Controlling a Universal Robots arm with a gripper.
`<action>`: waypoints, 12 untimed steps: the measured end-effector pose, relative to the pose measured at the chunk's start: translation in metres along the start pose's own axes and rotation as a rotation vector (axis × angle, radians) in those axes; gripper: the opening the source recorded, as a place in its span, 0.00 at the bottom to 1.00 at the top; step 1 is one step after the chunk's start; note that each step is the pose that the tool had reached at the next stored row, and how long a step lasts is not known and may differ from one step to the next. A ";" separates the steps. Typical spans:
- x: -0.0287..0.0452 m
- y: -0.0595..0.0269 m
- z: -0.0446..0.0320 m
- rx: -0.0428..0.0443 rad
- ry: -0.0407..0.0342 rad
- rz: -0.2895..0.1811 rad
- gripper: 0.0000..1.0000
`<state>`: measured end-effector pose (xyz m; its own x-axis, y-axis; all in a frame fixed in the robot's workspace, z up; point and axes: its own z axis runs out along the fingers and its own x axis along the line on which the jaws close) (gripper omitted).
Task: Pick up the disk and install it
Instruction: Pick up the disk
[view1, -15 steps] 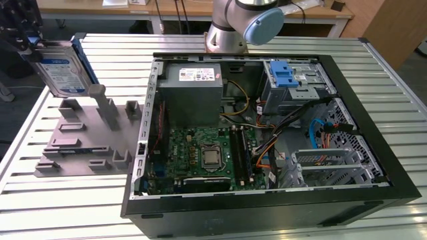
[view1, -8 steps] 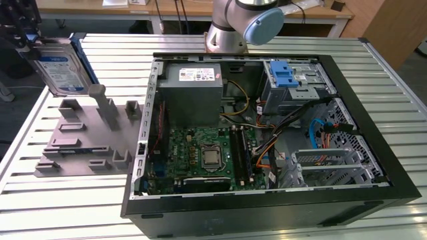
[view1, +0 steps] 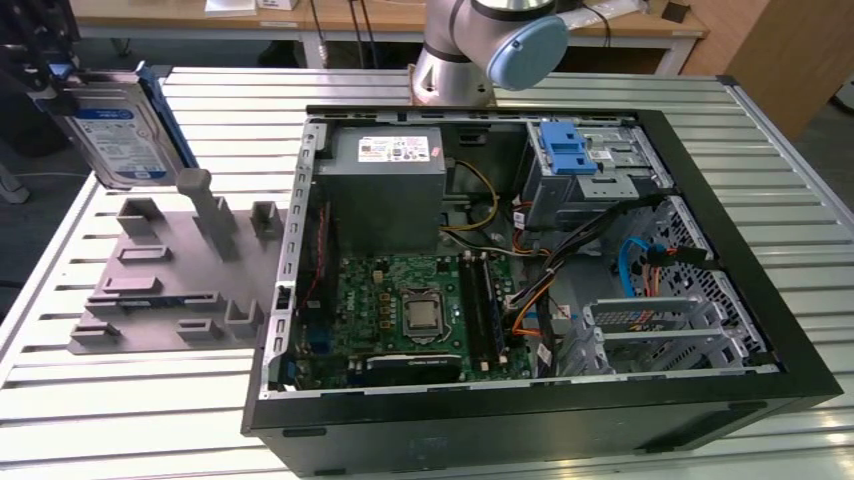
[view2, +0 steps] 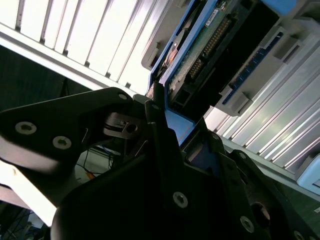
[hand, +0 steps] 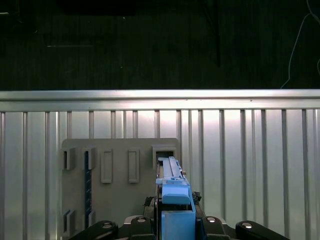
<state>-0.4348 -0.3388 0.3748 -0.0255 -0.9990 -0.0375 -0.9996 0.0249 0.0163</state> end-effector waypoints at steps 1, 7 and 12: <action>0.0000 0.0000 -0.0006 0.0001 0.0000 0.000 0.36; -0.0001 0.0001 -0.0041 0.0000 0.0000 0.000 0.36; -0.0003 0.0001 -0.0073 0.0000 0.0000 0.000 0.36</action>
<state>-0.4348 -0.3388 0.3821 -0.0255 -0.9990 -0.0375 -0.9996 0.0249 0.0163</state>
